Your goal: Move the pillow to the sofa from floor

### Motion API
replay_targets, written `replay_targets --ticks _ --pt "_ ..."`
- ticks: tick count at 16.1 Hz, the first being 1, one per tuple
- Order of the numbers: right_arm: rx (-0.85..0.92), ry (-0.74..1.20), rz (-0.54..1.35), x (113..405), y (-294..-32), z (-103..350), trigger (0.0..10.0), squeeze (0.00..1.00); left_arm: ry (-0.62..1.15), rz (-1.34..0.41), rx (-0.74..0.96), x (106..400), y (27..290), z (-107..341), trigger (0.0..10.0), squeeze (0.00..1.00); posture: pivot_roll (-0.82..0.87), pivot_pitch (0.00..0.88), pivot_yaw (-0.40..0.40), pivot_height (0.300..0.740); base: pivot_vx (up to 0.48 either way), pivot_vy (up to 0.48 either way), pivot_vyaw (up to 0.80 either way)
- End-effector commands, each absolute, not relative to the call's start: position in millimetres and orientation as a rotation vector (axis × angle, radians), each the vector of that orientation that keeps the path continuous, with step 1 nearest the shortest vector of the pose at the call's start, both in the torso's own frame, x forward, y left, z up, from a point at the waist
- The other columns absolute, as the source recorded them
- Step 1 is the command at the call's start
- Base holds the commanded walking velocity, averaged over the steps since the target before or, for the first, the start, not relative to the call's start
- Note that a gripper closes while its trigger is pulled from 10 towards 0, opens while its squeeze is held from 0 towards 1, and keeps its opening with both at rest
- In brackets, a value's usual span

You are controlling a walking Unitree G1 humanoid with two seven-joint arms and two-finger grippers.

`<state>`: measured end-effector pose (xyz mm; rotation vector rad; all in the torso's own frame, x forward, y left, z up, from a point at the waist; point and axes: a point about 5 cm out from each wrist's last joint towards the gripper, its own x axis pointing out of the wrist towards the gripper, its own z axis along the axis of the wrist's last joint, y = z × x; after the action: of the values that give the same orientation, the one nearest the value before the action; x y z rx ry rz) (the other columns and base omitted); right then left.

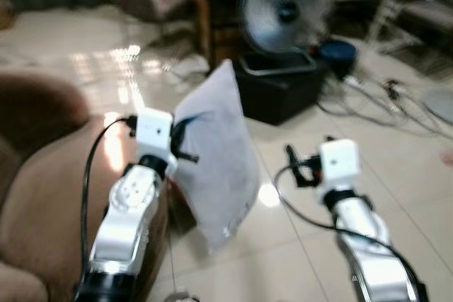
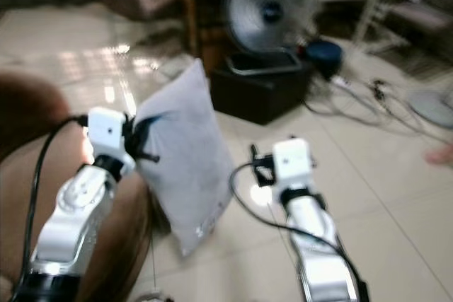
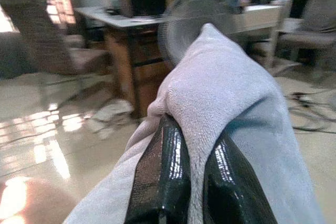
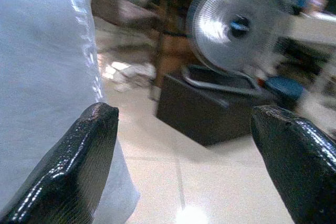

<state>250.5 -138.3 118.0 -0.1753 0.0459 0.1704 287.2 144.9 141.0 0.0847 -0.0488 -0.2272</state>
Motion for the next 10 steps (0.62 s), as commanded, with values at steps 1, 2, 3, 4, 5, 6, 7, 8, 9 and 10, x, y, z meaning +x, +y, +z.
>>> replay_targets --ticks 1,2,3,4,5,6,7,8,9,10 --pt "-0.193 0.033 0.158 252.9 -144.5 122.6 10.0 0.00 -0.108 -0.217 0.091 289.8 142.5 153.8 10.0 0.00 -0.06 0.015 0.024 0.740 0.000 -0.480 0.80" --pt "-0.194 0.035 0.160 253.4 -144.3 122.2 10.0 0.00 -0.107 -0.215 0.093 290.2 142.6 153.8 10.0 0.00 -0.06 0.015 0.024 0.740 0.000 -0.480 0.80" --pt "-0.195 0.040 0.162 254.6 -145.0 121.2 10.0 0.00 -0.107 -0.216 0.103 291.0 142.0 154.3 10.0 0.00 -0.05 0.014 0.028 0.740 0.000 -0.480 0.80" --pt "-0.195 0.043 0.158 255.2 -146.0 120.8 10.0 0.00 -0.105 -0.213 0.106 291.7 142.1 154.2 10.0 0.00 -0.05 0.012 0.031 0.740 0.000 -0.480 0.80" --pt "-0.194 0.044 0.155 255.5 -146.6 120.7 10.0 0.00 -0.105 -0.210 0.107 292.3 141.8 154.3 10.0 0.00 -0.05 0.011 0.033 0.740 0.000 -0.480 0.80" --pt "-0.194 0.044 0.155 255.6 -146.6 120.7 10.0 0.00 -0.105 -0.209 0.108 292.8 141.6 154.4 10.0 0.00 -0.06 0.011 0.034 0.740 0.000 -0.480 0.80" --pt "-0.196 0.045 0.154 255.8 -146.8 120.6 10.0 0.00 -0.106 -0.208 0.109 293.8 140.7 154.7 10.0 0.00 -0.06 0.011 0.035 0.740 0.000 -0.480 0.80" --pt "-0.197 0.046 0.153 255.8 -147.3 120.3 10.0 0.00 -0.102 -0.208 0.116 294.4 140.0 154.1 10.0 0.00 -0.06 0.011 0.035 0.740 0.000 -0.480 0.80" --pt "-0.198 0.048 0.152 255.8 -147.9 119.9 10.0 0.00 -0.094 -0.208 0.126 295.0 139.4 153.1 10.0 0.00 -0.06 0.012 0.038 0.740 0.000 -0.480 0.80" --pt "-0.199 0.057 0.140 255.0 -149.7 117.6 10.0 0.00 -0.083 -0.205 0.133 295.8 139.2 151.8 10.0 0.00 -0.06 0.010 0.042 0.740 0.000 0.000 0.80"
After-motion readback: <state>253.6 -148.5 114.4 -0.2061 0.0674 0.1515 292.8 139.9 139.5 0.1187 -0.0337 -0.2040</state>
